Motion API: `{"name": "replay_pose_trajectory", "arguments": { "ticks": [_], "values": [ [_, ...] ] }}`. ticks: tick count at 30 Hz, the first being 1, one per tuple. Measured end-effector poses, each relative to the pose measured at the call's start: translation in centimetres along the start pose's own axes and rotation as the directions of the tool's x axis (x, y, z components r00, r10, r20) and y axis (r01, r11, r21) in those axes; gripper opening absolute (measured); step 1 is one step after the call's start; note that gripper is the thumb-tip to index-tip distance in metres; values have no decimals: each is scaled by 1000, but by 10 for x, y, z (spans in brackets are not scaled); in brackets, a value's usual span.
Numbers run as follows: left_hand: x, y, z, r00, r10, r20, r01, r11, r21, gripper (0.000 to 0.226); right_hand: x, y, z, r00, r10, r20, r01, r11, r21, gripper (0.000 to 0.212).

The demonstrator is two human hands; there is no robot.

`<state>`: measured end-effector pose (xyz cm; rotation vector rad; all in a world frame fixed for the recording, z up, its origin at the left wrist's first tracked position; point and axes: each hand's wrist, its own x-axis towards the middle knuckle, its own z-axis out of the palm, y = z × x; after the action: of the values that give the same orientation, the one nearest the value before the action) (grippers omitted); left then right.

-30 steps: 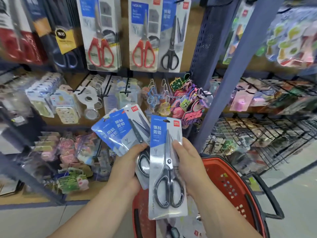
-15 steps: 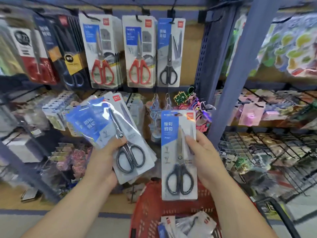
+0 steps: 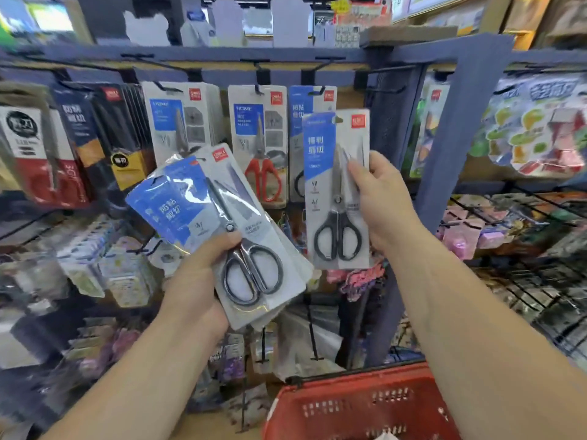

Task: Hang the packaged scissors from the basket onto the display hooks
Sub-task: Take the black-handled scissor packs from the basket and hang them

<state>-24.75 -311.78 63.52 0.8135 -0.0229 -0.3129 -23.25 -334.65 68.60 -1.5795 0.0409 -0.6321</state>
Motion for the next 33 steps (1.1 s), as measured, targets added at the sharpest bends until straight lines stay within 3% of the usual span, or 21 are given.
{"name": "replay_pose_trajectory", "arguments": {
  "ticks": [5,13,17,20,28,33],
  "values": [
    [10,3,2,1000,0,18,0,1000,-24,38,40,-7,22,997,-64,-50,62,997,-46,27],
    [18,5,1,999,27,41,-27,1000,-10,33,63,0,26,994,-79,-76,75,996,-53,22],
    [23,2,0,998,48,41,-48,999,-15,30,83,14,26,997,-35,-68,32,998,-46,46],
    [26,-1,2,997,67,42,-66,997,-31,28,92,15,30,998,27,-64,-33,995,-98,22],
    [31,-2,-2,997,77,23,-75,996,-56,28,133,27,44,984,129,-124,-146,980,-138,30],
    [26,-3,-10,999,52,15,-51,997,-57,33,116,28,39,974,110,-199,-166,942,-293,25]
  ]
}}
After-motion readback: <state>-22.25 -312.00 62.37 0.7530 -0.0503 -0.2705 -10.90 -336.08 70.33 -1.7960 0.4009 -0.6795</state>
